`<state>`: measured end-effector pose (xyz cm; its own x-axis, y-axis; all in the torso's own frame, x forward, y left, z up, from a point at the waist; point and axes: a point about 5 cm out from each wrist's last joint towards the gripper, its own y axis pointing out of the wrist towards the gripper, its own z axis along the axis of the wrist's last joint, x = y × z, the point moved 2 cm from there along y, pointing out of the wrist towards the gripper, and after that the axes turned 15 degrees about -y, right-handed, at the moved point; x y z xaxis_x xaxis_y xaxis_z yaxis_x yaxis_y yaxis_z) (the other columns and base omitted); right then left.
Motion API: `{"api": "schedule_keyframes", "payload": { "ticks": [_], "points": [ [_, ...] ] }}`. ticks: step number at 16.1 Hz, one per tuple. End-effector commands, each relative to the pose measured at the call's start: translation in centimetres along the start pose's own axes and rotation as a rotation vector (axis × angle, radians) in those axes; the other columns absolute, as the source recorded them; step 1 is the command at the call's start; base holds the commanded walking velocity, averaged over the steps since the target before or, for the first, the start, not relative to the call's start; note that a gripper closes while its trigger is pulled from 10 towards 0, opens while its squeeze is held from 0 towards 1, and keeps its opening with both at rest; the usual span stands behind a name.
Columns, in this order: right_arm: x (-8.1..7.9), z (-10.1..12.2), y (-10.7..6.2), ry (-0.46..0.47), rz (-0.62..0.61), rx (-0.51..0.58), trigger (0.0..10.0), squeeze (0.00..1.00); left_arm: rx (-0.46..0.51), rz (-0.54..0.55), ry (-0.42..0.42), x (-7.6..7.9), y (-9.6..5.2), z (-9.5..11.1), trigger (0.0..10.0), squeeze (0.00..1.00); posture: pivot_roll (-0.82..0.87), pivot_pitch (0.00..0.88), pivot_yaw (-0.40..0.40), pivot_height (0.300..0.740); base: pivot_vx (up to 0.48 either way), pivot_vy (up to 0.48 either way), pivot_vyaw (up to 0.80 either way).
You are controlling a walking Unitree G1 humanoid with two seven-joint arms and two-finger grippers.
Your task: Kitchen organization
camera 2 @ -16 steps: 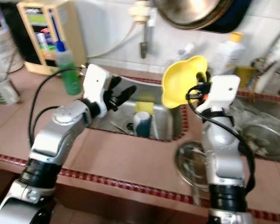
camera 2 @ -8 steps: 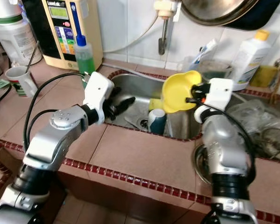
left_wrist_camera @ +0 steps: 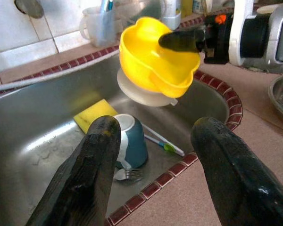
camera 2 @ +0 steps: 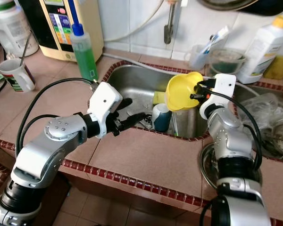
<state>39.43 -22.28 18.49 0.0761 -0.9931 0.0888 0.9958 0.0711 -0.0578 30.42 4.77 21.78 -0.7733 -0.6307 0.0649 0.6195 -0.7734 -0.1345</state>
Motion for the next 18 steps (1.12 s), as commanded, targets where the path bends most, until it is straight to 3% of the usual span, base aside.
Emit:
{"api": "schedule_keyframes", "payload": {
  "ticks": [1, 4, 5, 11, 17, 18],
  "points": [
    [0.2, 0.0, 0.3, 0.032, 0.004, 0.000, 10.0, 0.00, -0.004, -0.005, 0.015, 0.5, -0.1, 0.2, 10.0, 0.00, 0.01, 0.174, 0.014, 0.740, 0.000, 0.000, 0.00],
    [-0.2, -1.7, 0.8, 0.062, 0.037, -0.070, 10.0, 0.00, -0.006, -0.003, 0.027, 0.8, -0.3, 0.5, 10.0, 0.00, 0.01, 0.166, 0.009, 0.740, 0.000, 0.000, 0.00],
    [-0.7, -1.9, 0.8, 0.102, 0.080, -0.069, 10.0, 1.00, 0.000, 0.002, 0.026, 0.8, -0.3, 0.6, 10.0, 0.00, 0.01, 0.164, 0.008, 0.740, 0.000, 0.000, 0.00],
    [-0.7, -1.1, 1.0, 0.146, 0.122, -0.006, 10.0, 1.00, 0.007, 0.024, 0.028, 0.6, -0.3, 0.8, 10.0, 0.00, 0.01, 0.157, 0.001, 0.740, 0.000, 0.000, 0.00],
    [-0.9, 0.5, 0.6, 0.091, 0.159, 0.089, 10.0, 1.00, 0.024, 0.053, 0.042, -0.1, -0.2, 1.0, 10.0, 0.00, 0.02, 0.146, -0.001, 0.740, 0.000, 0.000, 0.00],
    [-1.1, 1.1, 0.0, 0.058, 0.166, 0.135, 10.0, 0.00, 0.034, 0.069, 0.048, -0.5, -0.3, 1.1, 10.0, 0.00, 0.02, 0.144, -0.002, 0.740, 0.000, 0.000, 0.00]
  ]
}}
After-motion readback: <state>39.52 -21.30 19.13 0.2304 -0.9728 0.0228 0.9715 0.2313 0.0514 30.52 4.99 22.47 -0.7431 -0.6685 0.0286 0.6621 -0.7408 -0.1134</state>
